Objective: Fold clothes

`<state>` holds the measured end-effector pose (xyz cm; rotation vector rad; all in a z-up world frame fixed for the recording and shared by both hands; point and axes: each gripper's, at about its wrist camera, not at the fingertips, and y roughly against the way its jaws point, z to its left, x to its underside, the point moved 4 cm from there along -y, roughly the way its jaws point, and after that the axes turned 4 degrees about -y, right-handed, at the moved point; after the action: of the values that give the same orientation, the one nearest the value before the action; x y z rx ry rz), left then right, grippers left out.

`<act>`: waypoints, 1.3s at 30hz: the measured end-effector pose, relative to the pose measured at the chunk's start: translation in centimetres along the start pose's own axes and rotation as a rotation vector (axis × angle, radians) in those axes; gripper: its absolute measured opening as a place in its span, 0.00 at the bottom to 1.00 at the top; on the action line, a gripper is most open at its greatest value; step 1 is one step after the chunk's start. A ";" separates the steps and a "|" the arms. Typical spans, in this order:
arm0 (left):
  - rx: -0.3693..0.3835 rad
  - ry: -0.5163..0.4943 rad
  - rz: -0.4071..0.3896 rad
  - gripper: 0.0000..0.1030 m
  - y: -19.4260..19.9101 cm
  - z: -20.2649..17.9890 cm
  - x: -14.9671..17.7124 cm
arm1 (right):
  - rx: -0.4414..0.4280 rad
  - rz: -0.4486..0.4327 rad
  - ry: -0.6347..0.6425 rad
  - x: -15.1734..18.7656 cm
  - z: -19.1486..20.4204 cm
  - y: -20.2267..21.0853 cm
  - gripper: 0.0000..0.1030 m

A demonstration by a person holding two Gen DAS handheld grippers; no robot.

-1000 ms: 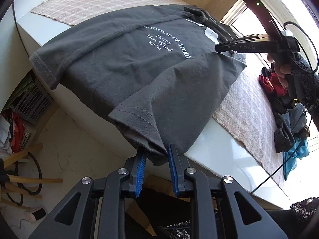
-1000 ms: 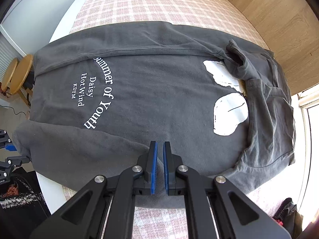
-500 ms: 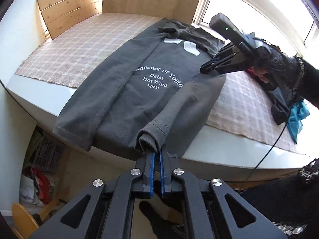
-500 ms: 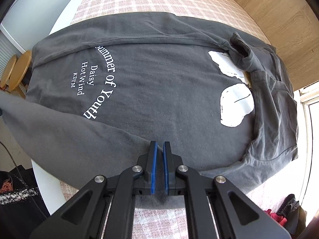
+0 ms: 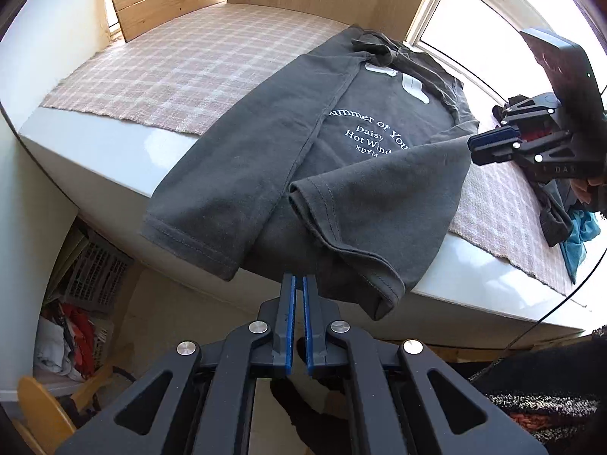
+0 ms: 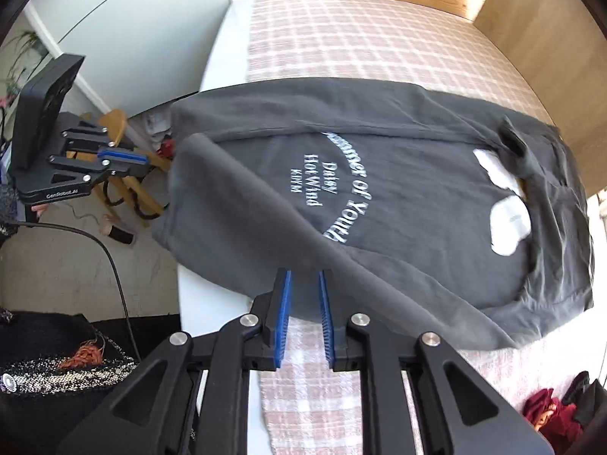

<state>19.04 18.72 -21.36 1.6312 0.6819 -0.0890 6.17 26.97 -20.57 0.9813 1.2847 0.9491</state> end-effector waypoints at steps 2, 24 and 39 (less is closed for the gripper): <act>0.005 0.030 -0.009 0.03 0.4 0.1 1.3 | 0.012 0.000 0.111 -1.1 3.0 -0.7 0.28; 0.122 0.223 -0.067 0.01 -1.5 -0.2 7.3 | -0.091 0.245 0.509 -6.1 10.0 -6.0 0.04; 0.255 0.077 -0.139 0.01 -2.0 -5.1 3.0 | -0.029 0.033 -0.068 0.2 1.3 4.6 0.03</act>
<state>18.93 24.68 -23.45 1.8366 0.8705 -0.2223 7.38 28.48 -16.22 1.0067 1.1977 0.9493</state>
